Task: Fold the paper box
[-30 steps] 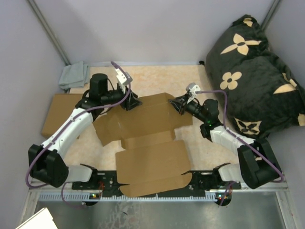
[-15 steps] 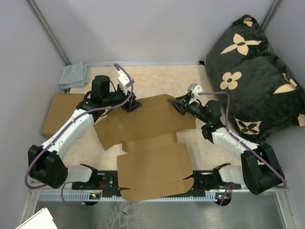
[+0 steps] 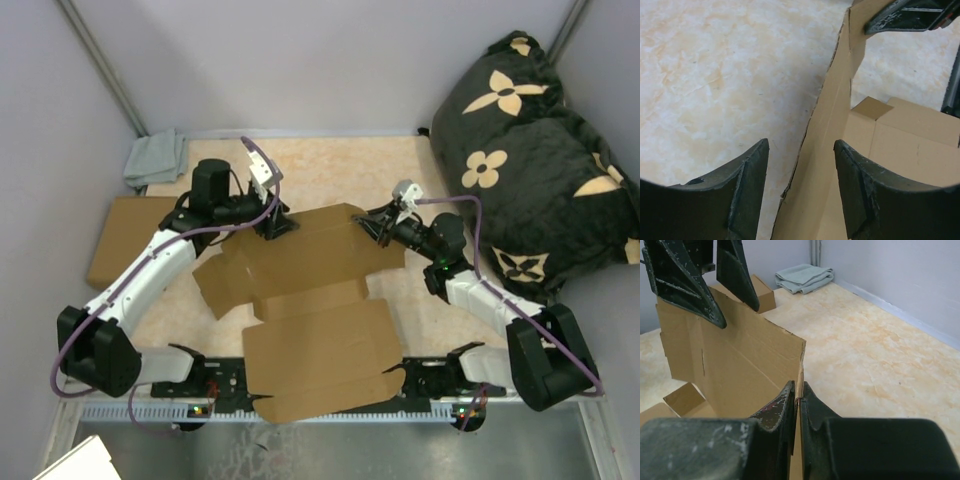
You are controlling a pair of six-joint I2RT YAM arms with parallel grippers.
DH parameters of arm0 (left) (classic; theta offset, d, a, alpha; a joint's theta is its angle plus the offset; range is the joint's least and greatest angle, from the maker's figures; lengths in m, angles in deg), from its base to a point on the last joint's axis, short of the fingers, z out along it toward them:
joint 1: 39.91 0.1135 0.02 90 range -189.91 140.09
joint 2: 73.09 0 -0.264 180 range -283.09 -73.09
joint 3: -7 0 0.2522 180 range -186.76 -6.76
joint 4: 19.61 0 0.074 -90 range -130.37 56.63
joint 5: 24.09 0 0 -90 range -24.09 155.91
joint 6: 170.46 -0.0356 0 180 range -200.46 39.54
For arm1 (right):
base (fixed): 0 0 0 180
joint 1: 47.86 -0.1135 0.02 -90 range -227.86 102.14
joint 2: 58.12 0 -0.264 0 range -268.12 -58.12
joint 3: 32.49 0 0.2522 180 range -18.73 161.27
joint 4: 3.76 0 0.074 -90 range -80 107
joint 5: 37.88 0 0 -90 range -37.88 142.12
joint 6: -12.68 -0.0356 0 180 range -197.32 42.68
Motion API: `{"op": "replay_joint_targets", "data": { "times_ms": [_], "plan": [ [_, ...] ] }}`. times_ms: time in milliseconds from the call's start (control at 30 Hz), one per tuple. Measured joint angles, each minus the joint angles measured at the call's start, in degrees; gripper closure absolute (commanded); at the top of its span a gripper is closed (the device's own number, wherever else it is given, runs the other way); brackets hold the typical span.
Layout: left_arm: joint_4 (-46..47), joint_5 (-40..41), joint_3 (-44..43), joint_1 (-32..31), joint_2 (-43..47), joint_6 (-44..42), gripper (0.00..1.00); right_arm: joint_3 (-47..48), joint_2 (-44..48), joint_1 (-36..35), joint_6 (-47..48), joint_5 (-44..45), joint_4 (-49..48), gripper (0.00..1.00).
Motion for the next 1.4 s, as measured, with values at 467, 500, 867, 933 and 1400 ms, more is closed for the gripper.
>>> {"op": "replay_joint_targets", "data": {
  "times_ms": [467, 500, 867, 933, 1400],
  "plan": [
    [-3.1, -2.2, 0.4, -1.3, 0.0, -1.9, 0.79, 0.0, 0.0, 0.0, 0.7, -2.4, 2.2, 0.85],
    [-3.3, -2.0, 0.5, -1.6, 0.0, -1.9, 0.80, 0.0, 0.0, 0.0, 0.8, -2.4, 2.6, 0.74],
    [-7.0, 6.1, 0.8, -4.2, 1.8, -3.2, 1.00, 4.4, 2.1, 0.0, -0.3, 9.3, 13.1, 0.39],
    [-7.6, 8.0, 0.1, -5.5, 2.4, -3.9, 1.00, 6.1, 2.8, 0.0, -0.6, 13.5, 15.5, 0.39],
    [-8.1, 31.6, -2.6, -22.0, 4.7, -17.6, 1.00, 27.3, -12.5, 9.6, -4.9, 30.3, 31.4, 0.50]
  ]
}}
